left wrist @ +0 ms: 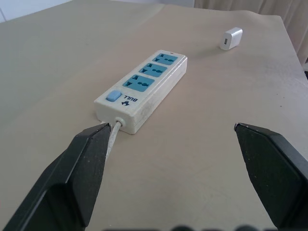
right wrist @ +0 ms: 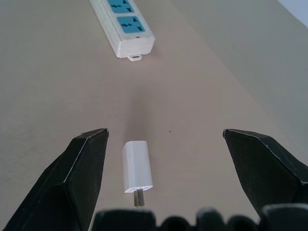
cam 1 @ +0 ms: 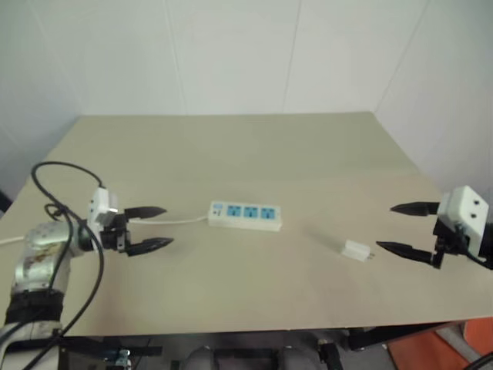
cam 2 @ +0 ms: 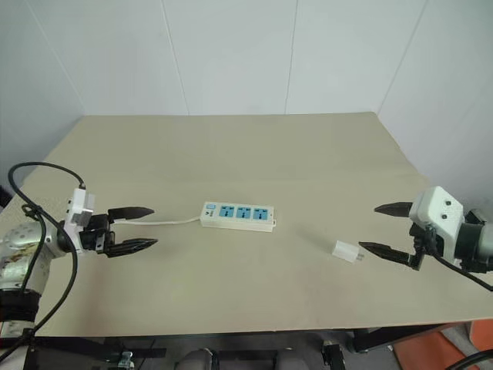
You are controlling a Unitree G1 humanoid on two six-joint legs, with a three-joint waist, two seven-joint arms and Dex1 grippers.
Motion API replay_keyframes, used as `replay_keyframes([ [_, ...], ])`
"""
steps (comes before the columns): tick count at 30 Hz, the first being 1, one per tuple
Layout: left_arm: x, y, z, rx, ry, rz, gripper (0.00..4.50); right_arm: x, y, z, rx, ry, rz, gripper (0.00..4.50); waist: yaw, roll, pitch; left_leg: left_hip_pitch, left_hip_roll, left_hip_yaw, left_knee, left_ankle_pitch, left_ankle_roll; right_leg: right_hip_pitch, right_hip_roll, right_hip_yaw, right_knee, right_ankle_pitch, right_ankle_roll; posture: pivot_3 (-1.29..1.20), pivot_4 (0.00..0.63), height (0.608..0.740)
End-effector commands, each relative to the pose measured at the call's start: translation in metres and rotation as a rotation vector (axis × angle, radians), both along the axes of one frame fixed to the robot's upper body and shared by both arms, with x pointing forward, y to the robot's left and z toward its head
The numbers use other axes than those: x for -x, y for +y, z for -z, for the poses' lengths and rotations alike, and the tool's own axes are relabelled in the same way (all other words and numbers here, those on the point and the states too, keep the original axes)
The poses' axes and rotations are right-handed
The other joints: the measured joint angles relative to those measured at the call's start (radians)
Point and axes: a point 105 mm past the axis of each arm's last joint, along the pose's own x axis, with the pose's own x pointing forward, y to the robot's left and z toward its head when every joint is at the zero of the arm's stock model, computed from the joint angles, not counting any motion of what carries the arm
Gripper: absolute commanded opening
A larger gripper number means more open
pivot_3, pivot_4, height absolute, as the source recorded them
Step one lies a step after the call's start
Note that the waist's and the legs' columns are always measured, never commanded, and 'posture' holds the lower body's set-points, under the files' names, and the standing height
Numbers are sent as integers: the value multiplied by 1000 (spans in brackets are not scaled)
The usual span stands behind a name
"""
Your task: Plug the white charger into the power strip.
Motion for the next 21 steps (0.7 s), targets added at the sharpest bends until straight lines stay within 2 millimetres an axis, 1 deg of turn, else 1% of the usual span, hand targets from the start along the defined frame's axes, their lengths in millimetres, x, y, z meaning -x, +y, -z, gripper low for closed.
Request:
replay_keyframes([
  [1,3,3,-12,-1,-43,-11,4474,0,0,-9,31,-32,-24,4500,1,0,0,0,0,0,0,0,0,0,0,0,0,0,0,0,150,740],
  [7,5,2,-13,5,-51,-21,4474,-1,-5,-9,36,-23,-13,4500,0,0,0,0,0,0,0,0,0,0,0,0,0,0,0,0,150,740],
  [15,2,3,-13,8,-56,-29,4474,-1,-4,-8,46,-23,-8,4500,-1,0,0,0,0,1,0,0,0,0,0,0,0,0,0,0,150,740],
  [16,-2,3,-15,14,-90,-49,4474,0,-4,-8,46,-25,-8,4500,-1,0,0,0,0,1,0,0,0,0,0,0,0,0,0,0,150,740],
  [18,-17,5,-18,45,-172,-116,4474,-1,1,-11,44,-46,-14,4500,3,0,0,0,0,1,0,0,0,0,0,0,0,0,0,0,150,740],
  [20,-29,7,-13,46,-210,-154,4474,-2,11,-17,33,-80,-30,4500,6,0,0,0,0,0,1,0,0,0,0,0,0,0,0,0,150,740],
  [21,-32,6,-10,40,-205,-147,4474,-2,16,-19,29,-93,-39,4500,5,0,0,0,0,0,1,0,0,0,0,0,1,0,0,0,150,740],
])
